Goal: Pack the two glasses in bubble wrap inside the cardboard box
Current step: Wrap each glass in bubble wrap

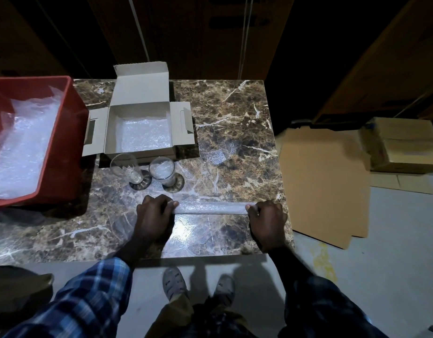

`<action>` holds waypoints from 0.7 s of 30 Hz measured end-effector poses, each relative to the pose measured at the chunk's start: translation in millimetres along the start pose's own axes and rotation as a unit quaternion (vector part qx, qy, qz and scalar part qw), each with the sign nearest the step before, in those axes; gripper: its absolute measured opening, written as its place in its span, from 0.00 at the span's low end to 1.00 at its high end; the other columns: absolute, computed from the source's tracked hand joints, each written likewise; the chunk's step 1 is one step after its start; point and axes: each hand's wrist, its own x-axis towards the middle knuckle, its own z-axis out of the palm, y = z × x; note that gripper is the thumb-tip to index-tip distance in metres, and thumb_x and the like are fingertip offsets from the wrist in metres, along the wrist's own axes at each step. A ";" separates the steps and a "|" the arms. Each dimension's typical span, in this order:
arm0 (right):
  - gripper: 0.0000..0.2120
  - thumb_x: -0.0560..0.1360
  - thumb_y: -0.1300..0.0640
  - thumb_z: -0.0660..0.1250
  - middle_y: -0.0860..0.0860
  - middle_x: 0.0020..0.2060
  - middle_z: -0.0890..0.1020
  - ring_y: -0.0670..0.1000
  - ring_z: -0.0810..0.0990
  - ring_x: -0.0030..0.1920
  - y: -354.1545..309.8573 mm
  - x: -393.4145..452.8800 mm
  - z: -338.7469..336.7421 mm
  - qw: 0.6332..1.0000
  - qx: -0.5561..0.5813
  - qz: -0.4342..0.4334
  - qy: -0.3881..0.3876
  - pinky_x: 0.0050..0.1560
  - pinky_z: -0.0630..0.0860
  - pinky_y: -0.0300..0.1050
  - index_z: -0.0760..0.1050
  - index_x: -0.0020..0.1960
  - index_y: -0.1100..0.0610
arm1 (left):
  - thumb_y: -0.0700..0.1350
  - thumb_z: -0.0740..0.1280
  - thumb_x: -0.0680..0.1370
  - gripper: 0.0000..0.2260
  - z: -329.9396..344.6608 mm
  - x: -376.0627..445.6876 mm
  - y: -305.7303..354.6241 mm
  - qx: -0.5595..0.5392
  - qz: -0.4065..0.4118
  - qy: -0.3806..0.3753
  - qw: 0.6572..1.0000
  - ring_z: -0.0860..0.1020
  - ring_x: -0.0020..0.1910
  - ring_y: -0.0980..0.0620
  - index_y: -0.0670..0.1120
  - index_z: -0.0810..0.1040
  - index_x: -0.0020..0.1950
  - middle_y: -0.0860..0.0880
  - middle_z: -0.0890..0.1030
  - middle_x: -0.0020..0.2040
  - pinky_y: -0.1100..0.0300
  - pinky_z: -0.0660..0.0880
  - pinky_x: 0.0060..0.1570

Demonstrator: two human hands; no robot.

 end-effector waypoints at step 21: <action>0.13 0.74 0.62 0.69 0.55 0.62 0.82 0.59 0.78 0.63 -28.1 -39.2 36.7 0.949 -0.117 -0.277 0.091 0.66 0.64 0.57 0.82 0.57 0.59 | 0.44 0.67 0.79 0.10 41.6 -41.8 28.9 0.166 0.306 0.068 0.935 0.75 0.61 0.38 0.42 0.80 0.57 0.44 0.80 0.59 0.46 0.68 0.58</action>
